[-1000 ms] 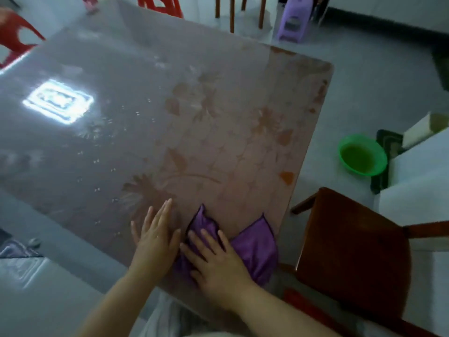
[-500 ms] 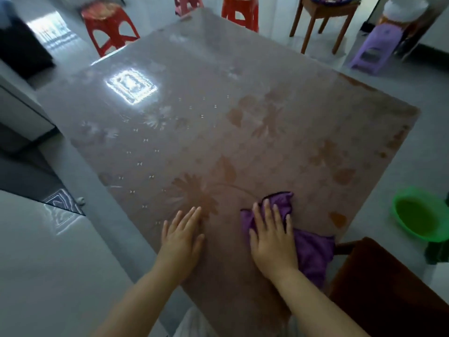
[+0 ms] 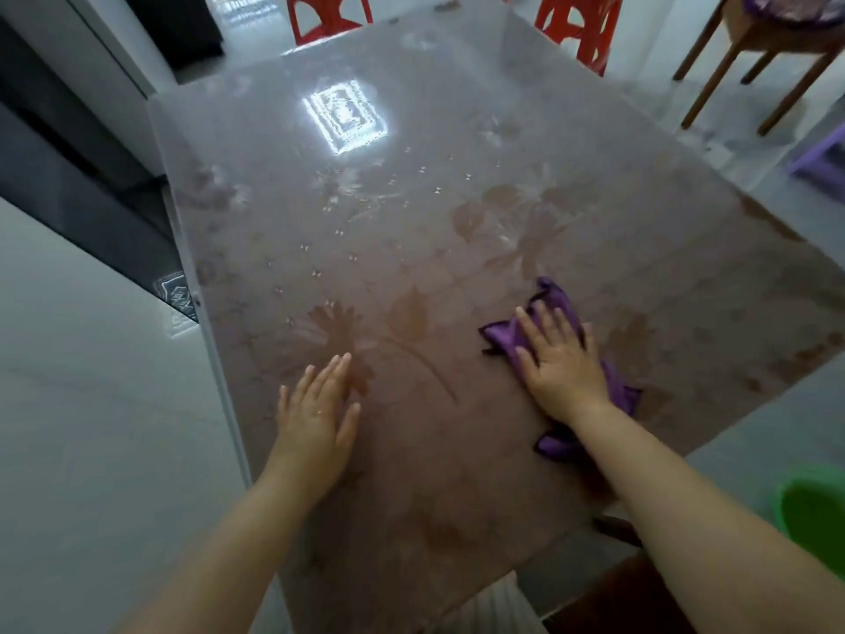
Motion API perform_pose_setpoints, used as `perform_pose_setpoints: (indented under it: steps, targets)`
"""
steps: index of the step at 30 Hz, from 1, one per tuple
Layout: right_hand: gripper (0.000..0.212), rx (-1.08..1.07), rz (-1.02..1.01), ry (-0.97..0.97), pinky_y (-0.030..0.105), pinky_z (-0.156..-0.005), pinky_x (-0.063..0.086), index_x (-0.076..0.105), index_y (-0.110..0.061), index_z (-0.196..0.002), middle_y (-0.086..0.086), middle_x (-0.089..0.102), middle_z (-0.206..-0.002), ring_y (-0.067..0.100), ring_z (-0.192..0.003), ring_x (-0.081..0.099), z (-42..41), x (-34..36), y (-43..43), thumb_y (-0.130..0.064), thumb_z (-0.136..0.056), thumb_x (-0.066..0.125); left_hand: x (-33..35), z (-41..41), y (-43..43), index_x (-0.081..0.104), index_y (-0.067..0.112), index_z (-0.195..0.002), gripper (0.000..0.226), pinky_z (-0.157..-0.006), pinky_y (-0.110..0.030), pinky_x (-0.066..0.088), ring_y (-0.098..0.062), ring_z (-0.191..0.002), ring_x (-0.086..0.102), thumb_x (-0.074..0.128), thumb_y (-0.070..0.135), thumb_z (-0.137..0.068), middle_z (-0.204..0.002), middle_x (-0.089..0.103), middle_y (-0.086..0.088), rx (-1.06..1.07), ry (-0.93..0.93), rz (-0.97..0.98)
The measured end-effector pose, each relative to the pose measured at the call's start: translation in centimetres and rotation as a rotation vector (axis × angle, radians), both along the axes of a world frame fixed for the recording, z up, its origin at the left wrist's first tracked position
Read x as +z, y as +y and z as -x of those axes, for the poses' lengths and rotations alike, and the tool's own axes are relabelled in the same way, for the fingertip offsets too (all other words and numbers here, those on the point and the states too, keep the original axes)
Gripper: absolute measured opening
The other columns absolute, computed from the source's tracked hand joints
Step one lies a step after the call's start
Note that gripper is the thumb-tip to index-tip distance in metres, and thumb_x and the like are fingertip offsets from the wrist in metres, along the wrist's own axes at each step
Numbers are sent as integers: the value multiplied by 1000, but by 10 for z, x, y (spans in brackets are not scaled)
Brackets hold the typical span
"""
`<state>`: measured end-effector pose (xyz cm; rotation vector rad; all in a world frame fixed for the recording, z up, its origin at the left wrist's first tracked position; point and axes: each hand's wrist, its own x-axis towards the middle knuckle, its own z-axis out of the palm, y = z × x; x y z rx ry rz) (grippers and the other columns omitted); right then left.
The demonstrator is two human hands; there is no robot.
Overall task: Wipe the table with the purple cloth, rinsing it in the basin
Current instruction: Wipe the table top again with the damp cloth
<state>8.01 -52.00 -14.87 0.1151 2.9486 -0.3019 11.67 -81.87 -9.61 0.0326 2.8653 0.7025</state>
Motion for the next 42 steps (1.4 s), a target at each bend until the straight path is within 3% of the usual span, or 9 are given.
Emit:
perform_pose_setpoints:
  steps: [4, 7, 9, 16, 19, 24, 30, 38, 42]
  targets:
    - [65, -329, -34, 13, 51, -114, 10, 16, -19, -147, 10, 15, -156, 28, -143, 16, -20, 0, 21, -46, -89, 17, 7, -23, -6, 22, 28, -141, 69, -113, -42, 0, -20, -141, 13, 22, 52, -76, -149, 27, 4, 52, 21, -22]
    - [61, -52, 8, 100, 53, -104, 30, 47, -11, -134, 16, 47, -139, 35, -124, 49, -59, -2, -62, -41, -83, 33, 8, -32, -21, 25, 25, -141, 81, -113, -45, 6, -24, -140, 19, 16, 59, -68, -148, 32, 1, 74, 25, 3]
    - [58, 221, 86, 78, 46, -103, 26, 53, -21, -129, 5, 53, -135, 27, -121, 53, -94, 1, -129, -46, -79, 35, 7, -32, -29, 29, 23, -140, 80, -112, -48, 10, -28, -138, 23, 19, 58, -69, -146, 35, -2, 71, 46, 20]
    - [52, 794, 255, -130, 35, -111, -20, 13, -29, -147, -4, 4, -157, 15, -143, -7, -131, 16, -179, -38, -99, 29, -2, -43, -17, 24, 24, -141, 56, -113, -47, 5, -27, -140, 16, 48, 22, -91, -149, 29, -2, 45, 30, -14]
    - [51, 717, 221, -133, 36, -112, -20, 9, -32, -147, -7, 3, -157, 11, -142, -9, -116, 16, -141, -39, -99, 26, -2, -43, 1, 23, 25, -141, 54, -113, -47, 3, -26, -141, 15, 41, 31, -91, -150, 28, -1, 7, -4, -46]
    - [52, 444, 0, -58, 41, -106, 15, 37, -32, -139, -7, 43, -143, 18, -132, 41, -82, 8, -35, -44, -89, 33, 1, -20, 42, 24, 24, -141, 65, -112, -48, 5, -27, -140, 17, 34, 40, -79, -149, 29, -2, 13, -15, -62]
    - [58, 360, -18, -70, 35, -111, -12, -5, -39, -141, -18, -9, -148, 8, -139, -12, -25, 5, 123, -60, -87, -1, -8, 20, 126, 26, 24, -141, 67, -112, -51, 6, -29, -139, 19, 34, 40, -76, -148, 32, -3, 28, -29, -40]
    - [65, 111, -76, -65, 38, -114, -3, 1, -36, -143, -8, 1, -155, 16, -144, 4, 60, 10, 334, -55, -81, 2, -8, 59, 243, 23, 24, -142, 58, -113, -48, 2, -27, -140, 16, 49, 20, -90, -149, 28, -4, 229, -12, -47]
    - [56, -151, -82, -76, 48, -115, -1, 4, -27, -148, 2, -1, -158, 20, -144, -2, 114, 4, 327, -42, -95, 15, -1, 56, 270, 20, 28, -142, 58, -113, -45, -1, -23, -141, 13, 38, 38, -87, -150, 25, 1, 265, -13, -57]
